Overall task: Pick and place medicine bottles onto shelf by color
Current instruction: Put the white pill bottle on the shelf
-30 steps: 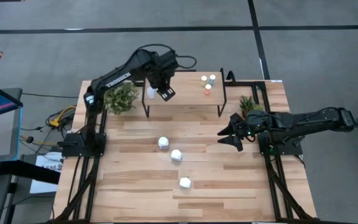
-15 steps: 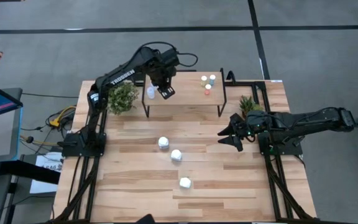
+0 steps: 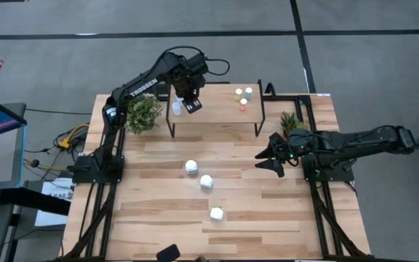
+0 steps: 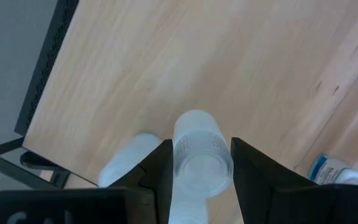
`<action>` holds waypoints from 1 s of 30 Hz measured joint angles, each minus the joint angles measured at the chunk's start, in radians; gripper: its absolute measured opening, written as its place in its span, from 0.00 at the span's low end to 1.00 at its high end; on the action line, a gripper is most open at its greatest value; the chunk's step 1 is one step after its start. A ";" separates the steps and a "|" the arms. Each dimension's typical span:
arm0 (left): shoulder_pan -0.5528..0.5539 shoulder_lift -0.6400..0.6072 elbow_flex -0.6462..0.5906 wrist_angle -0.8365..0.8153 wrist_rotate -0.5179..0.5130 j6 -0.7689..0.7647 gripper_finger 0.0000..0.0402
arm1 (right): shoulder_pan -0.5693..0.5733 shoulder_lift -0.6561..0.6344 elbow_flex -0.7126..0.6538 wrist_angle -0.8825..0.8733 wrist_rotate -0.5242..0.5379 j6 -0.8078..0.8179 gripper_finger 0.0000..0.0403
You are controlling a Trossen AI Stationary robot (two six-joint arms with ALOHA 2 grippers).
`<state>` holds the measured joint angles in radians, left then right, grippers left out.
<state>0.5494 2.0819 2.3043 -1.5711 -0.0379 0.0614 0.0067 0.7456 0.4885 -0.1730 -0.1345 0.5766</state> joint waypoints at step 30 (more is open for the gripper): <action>-0.004 -0.007 -0.076 -0.001 -0.073 0.024 0.41 | 0.000 0.000 0.000 0.000 0.000 0.000 0.62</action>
<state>0.5449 2.0752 2.2280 -1.5719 -0.1112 0.0856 0.0066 0.7456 0.4885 -0.1726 -0.1345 0.5766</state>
